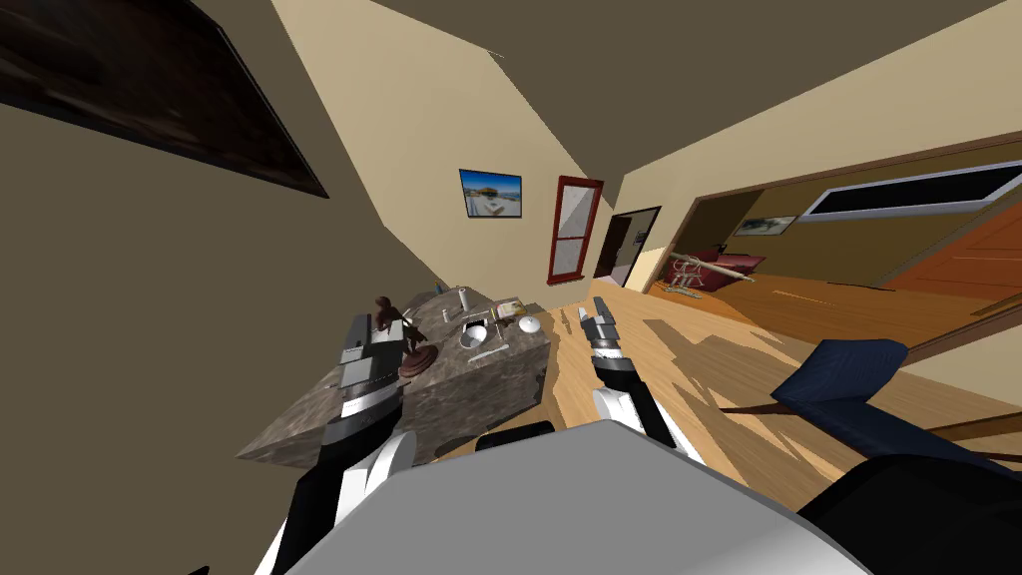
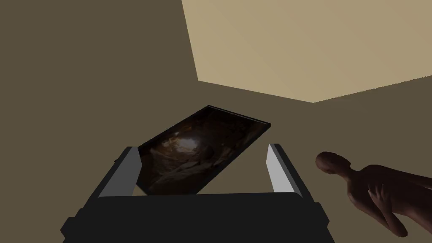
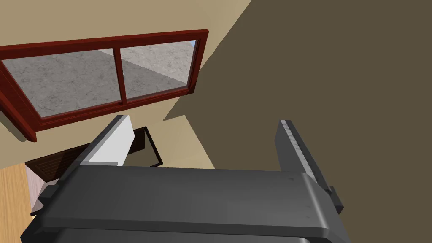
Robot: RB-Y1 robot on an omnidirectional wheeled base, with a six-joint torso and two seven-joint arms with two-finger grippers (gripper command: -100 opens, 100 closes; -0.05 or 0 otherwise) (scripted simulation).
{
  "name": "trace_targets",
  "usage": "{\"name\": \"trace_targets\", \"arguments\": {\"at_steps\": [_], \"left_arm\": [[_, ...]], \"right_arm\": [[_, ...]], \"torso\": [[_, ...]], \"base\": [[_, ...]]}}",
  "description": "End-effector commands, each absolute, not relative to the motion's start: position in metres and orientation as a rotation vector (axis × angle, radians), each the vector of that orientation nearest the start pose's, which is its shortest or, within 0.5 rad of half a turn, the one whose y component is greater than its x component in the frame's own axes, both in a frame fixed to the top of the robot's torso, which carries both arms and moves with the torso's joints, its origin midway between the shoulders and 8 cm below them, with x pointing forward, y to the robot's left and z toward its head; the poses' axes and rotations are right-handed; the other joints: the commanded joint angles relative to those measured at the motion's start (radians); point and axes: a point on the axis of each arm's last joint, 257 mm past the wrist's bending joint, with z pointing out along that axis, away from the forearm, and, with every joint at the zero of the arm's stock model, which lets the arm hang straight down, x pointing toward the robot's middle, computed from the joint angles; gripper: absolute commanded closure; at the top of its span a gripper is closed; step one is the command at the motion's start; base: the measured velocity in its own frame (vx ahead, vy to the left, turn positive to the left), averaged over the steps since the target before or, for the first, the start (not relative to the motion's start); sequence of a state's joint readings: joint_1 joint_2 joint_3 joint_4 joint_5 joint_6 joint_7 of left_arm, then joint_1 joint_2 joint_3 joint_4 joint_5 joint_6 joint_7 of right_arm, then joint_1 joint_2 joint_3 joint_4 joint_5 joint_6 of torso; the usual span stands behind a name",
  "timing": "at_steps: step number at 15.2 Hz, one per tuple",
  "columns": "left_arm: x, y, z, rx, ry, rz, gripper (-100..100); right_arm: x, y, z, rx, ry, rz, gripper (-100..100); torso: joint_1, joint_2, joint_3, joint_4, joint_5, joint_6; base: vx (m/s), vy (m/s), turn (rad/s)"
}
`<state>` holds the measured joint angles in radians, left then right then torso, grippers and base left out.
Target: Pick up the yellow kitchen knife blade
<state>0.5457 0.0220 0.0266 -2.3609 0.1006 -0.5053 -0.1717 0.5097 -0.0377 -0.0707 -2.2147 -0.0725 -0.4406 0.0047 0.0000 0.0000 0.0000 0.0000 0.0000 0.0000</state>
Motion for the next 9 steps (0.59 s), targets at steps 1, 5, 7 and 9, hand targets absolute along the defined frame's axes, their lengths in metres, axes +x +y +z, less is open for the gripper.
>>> {"name": "trace_targets", "arguments": {"at_steps": [1,5,7,9], "left_arm": [[0.323,0.293,0.040,-0.590,0.619,-1.178,-100],[0.332,0.285,0.009,-0.577,0.736,-1.176,-100],[0.335,0.282,-0.007,-0.573,0.788,-1.173,-100],[0.338,0.279,-0.025,-0.572,0.846,-1.167,-100]], "right_arm": [[0.358,-0.316,-0.018,0.774,0.680,1.235,0],[0.358,-0.316,-0.018,0.774,0.680,1.236,0],[0.358,-0.316,-0.018,0.774,0.680,1.236,0],[0.358,-0.316,-0.018,0.775,0.680,1.236,0]], "torso": [[0.000,0.000,0.000,0.000,0.000,0.000],[-0.006,0.000,0.000,0.000,-0.001,0.000],[-0.009,0.001,0.001,0.000,-0.002,0.000],[-0.014,0.002,0.001,0.000,-0.003,0.000]], "base": [[-0.001,-0.028,0.008],[-0.001,-0.100,0.026],[-0.028,-0.143,0.021],[-0.026,-0.206,0.037]]}}
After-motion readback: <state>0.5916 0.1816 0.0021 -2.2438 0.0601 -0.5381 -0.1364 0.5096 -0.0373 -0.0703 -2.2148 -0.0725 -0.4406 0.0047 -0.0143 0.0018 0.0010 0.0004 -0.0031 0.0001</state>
